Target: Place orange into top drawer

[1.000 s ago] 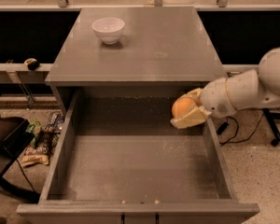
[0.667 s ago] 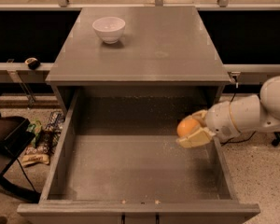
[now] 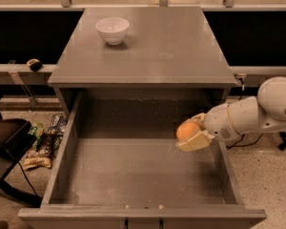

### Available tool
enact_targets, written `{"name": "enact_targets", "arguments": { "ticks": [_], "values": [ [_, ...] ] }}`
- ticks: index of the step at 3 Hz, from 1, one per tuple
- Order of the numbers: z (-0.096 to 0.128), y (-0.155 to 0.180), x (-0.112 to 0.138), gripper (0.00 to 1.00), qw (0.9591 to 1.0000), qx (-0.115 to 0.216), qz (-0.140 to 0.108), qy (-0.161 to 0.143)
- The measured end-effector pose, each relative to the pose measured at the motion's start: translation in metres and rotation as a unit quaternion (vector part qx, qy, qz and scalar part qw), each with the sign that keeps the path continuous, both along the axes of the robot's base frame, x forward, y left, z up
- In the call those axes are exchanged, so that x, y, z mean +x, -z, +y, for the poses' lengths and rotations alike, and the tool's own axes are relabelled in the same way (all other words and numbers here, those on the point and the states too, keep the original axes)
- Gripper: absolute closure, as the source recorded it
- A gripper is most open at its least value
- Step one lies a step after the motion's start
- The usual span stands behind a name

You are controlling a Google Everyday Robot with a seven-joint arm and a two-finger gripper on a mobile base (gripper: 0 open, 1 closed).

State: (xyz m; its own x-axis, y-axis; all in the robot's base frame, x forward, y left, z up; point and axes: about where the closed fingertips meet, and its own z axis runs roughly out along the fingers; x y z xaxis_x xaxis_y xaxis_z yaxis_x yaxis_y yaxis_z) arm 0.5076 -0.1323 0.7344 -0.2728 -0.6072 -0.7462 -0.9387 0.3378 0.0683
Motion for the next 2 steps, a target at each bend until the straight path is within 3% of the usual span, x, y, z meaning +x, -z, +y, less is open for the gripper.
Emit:
{"name": "enact_targets", "arguments": {
  "ticks": [1,2],
  "values": [
    [0.049,0.036,-0.002,1.0,0.9986,0.027,0.017,-0.042],
    [0.091,0.082,-0.01,1.0,0.9965,0.062,0.023,-0.052]
  ]
}}
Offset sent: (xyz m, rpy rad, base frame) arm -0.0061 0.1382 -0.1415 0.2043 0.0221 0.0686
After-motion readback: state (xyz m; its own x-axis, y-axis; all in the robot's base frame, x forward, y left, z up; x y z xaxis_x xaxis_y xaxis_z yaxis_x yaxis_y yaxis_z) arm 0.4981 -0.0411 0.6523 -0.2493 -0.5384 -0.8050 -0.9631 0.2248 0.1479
